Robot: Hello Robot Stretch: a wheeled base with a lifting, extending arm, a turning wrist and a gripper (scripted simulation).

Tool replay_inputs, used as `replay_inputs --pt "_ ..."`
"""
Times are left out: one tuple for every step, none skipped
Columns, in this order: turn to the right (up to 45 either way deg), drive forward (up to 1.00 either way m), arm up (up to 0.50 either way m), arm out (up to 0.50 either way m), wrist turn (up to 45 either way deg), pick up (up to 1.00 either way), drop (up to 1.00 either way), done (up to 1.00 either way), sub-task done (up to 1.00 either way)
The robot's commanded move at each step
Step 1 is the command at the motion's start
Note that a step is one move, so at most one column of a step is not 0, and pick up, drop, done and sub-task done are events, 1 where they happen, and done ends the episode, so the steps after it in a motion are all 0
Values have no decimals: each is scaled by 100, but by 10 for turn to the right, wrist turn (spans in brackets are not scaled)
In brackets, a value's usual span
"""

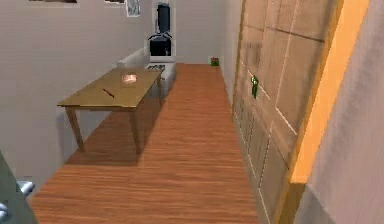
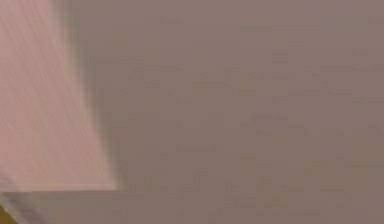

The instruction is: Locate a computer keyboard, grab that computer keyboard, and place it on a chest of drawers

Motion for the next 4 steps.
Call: replay_inputs --pt "0 100 0 0 0 0 0 0 0" --pt "0 100 0 0 0 0 0 0 0" --pt "-30 0 0 0 0 0 0 0 0" --pt "0 100 0 0 0 0 0 0 0"
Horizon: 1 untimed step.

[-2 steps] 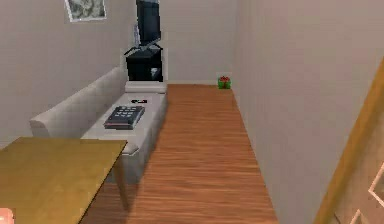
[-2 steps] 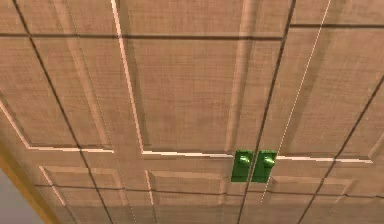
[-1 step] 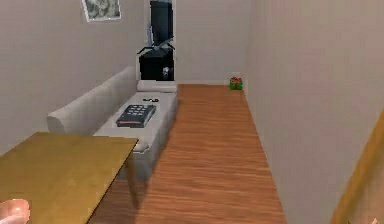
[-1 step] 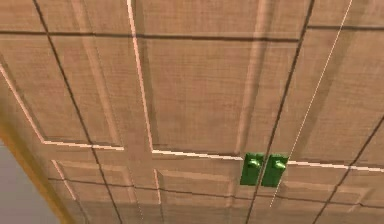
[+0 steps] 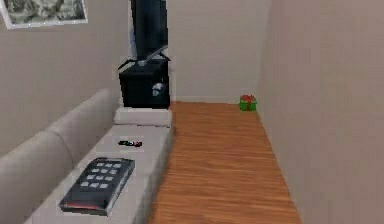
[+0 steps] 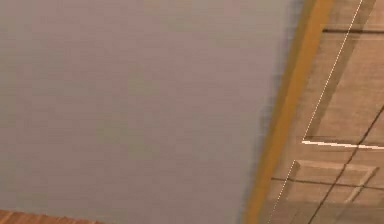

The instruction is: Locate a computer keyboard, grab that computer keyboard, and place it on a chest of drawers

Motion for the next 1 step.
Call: replay_inputs --pt "-60 0 0 0 0 0 0 0 0"
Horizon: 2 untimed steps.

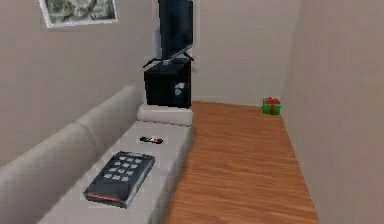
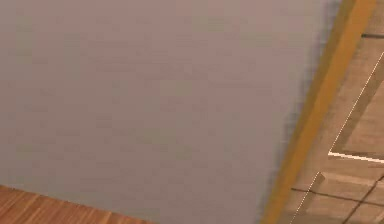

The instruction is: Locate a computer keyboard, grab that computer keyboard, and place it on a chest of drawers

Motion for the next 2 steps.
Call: replay_inputs --pt "0 30 0 0 0 0 0 0 0" --pt "-450 0 0 0 0 0 0 0 0"
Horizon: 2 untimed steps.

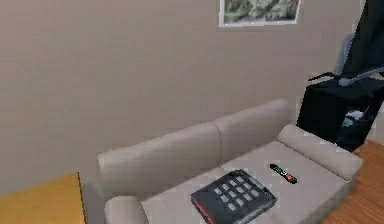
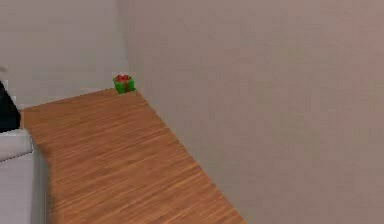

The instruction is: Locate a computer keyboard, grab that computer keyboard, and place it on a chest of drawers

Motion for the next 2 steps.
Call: replay_inputs --pt "-450 0 0 0 0 0 0 0 0" --pt "-270 0 0 0 0 0 0 0 0"
